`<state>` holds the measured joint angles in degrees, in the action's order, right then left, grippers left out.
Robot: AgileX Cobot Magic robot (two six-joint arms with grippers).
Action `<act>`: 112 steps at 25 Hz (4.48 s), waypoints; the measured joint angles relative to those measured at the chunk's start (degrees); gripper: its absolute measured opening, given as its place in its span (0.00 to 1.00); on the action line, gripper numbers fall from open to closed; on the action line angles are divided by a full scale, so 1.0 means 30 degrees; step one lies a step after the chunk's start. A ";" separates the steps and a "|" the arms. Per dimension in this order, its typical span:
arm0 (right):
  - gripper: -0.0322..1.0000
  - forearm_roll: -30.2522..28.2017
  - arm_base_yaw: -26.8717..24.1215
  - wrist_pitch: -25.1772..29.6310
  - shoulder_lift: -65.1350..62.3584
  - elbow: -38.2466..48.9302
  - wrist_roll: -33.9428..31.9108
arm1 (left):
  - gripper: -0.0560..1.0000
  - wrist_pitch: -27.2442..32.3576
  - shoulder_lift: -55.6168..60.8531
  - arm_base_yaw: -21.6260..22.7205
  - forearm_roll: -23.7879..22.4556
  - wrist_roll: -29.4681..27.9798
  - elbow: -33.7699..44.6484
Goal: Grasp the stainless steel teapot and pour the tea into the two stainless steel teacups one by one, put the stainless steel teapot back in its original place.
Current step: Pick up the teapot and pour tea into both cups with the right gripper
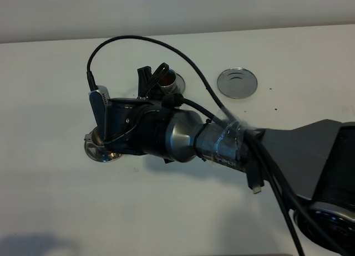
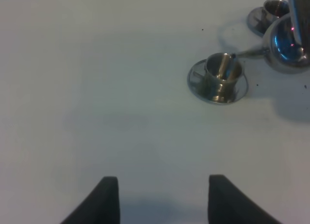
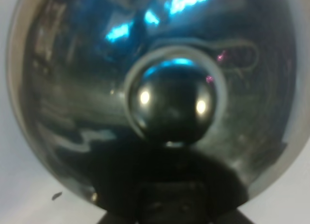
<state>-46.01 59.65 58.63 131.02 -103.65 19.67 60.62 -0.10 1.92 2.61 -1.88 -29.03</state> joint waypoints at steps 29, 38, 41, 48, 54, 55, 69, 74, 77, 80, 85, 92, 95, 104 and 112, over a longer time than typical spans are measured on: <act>0.20 -0.3630 0.0380 0.0794 0.1237 -0.1114 0.1751 | 0.48 0.0000 0.0000 0.0000 0.0000 -0.0041 0.0000; 0.20 -0.4956 0.0654 0.1185 0.1237 -0.1114 0.2538 | 0.48 0.0000 0.0000 0.0000 0.0000 -0.0041 0.0000; 0.20 -0.5454 0.0934 0.0965 0.1237 -0.1114 0.2682 | 0.48 0.0000 0.0000 0.0000 0.0000 -0.0041 0.0000; 0.20 -0.6462 0.0990 0.0674 0.1237 -0.1114 0.2798 | 0.48 0.0000 0.0000 0.0000 0.0000 -0.0041 0.0000; 0.20 -0.7189 0.0990 0.0674 0.1237 -0.1114 0.2834 | 0.48 0.0000 0.0000 0.0000 0.0000 -0.0041 0.0000; 0.20 -0.7321 0.0990 0.0674 0.1237 -0.1114 0.2921 | 0.48 0.0000 0.0000 0.0000 0.0000 -0.0028 0.0000; 0.20 -0.8893 0.0990 0.0320 0.1237 -0.1114 0.3785 | 0.48 0.0000 0.0000 0.0000 0.0000 0.0001 0.0000; 0.20 -0.9534 0.0990 0.0278 0.1237 -0.1114 0.4224 | 0.48 0.0000 0.0000 0.0000 0.0000 0.0001 0.0000; 0.20 -0.9641 0.0990 0.0342 0.1237 -0.1114 0.4249 | 0.48 0.0000 0.0000 0.0000 0.0000 0.0001 0.0000; 0.20 -0.9761 0.0990 0.0384 0.1237 -0.1114 0.4249 | 0.48 0.0000 0.0000 0.0000 0.0000 0.0001 0.0000; 0.20 -1.0096 0.0990 0.0385 0.1237 -0.1114 0.4283 | 0.48 0.0000 0.0000 0.0000 0.0000 0.0001 0.0000; 0.20 -1.0556 0.0990 0.0327 0.1237 -0.1114 0.4460 | 0.48 0.0000 0.0000 0.0000 0.0000 0.0001 0.0000; 0.20 -1.0616 0.0990 0.0327 0.1237 -0.1114 0.4704 | 0.48 0.0000 0.0000 0.0000 0.0000 0.0001 0.0000; 0.20 -1.1142 0.0990 -0.0081 0.1237 -0.1114 0.4871 | 0.48 0.0000 0.0000 0.0000 0.0000 -0.0050 0.0000; 0.20 -1.1546 0.0990 -0.0431 0.1237 -0.1114 0.4871 | 0.48 0.0000 0.0000 0.0000 0.0000 -0.0050 0.0000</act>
<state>-80.65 62.62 57.34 134.73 -106.99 34.28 60.62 -0.10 1.92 2.61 -2.03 -29.03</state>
